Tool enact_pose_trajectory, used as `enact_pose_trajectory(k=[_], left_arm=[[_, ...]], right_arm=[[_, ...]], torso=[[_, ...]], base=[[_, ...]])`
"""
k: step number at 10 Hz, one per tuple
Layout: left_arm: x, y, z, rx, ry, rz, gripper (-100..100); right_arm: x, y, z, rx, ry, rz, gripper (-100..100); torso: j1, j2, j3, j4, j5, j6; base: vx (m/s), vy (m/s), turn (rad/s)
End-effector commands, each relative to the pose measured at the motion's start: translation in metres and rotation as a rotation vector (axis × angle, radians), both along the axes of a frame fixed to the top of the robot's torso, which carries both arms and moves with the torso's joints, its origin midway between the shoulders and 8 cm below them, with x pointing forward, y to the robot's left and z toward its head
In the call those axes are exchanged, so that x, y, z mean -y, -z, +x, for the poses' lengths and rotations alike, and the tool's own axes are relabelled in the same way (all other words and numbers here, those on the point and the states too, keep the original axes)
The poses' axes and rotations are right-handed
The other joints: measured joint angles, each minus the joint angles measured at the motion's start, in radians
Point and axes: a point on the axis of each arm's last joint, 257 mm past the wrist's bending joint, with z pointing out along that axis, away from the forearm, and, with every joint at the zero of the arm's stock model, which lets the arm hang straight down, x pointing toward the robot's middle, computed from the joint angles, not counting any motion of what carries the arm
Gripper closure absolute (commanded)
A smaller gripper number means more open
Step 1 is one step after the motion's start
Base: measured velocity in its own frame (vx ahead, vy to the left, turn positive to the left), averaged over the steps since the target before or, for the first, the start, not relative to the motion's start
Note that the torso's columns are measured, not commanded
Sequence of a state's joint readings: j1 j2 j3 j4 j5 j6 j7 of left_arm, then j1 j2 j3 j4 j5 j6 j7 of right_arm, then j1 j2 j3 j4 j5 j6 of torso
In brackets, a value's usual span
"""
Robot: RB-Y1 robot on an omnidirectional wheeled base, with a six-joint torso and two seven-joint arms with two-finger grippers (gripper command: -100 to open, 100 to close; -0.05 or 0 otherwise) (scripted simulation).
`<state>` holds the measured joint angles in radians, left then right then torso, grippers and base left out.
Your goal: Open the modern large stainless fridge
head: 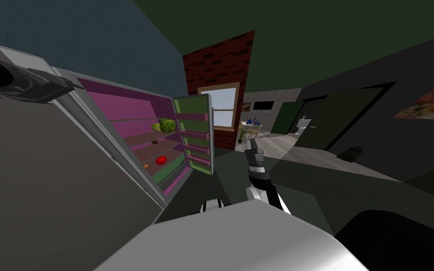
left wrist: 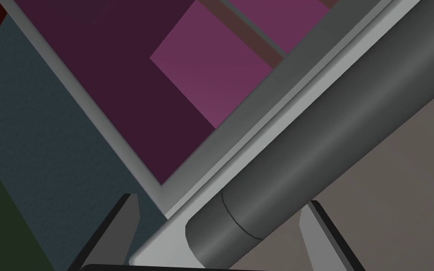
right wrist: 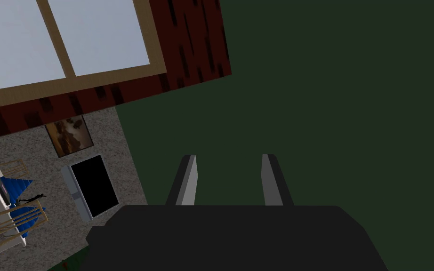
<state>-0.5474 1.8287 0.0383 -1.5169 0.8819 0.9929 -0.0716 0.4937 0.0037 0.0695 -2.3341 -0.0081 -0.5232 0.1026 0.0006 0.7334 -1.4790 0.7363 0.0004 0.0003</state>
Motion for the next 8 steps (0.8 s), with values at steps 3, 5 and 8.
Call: enact_pose_trajectory(k=[3,5,8], left_arm=[[0.018,0.003,0.004,-0.004,0.039,-0.007,100],[0.043,0.001,0.009,0.002,0.088,-0.01,100],[0.041,0.008,0.01,-0.014,0.084,-0.01,100]], right_arm=[[0.0,0.0,0.0,0.0,0.0,0.0,0],[0.0,0.0,0.0,0.0,0.0,0.0,0],[0.0,0.0,0.0,0.0,0.0,0.0,0]], torso=[[0.0,0.005,0.003,0.002,0.0,0.0],[0.005,0.003,0.002,0.003,0.002,-0.006],[0.001,0.004,0.003,-0.002,0.003,0.003]], base=[[0.024,0.009,0.126],[0.147,0.005,0.301],[0.021,0.021,-0.013]])
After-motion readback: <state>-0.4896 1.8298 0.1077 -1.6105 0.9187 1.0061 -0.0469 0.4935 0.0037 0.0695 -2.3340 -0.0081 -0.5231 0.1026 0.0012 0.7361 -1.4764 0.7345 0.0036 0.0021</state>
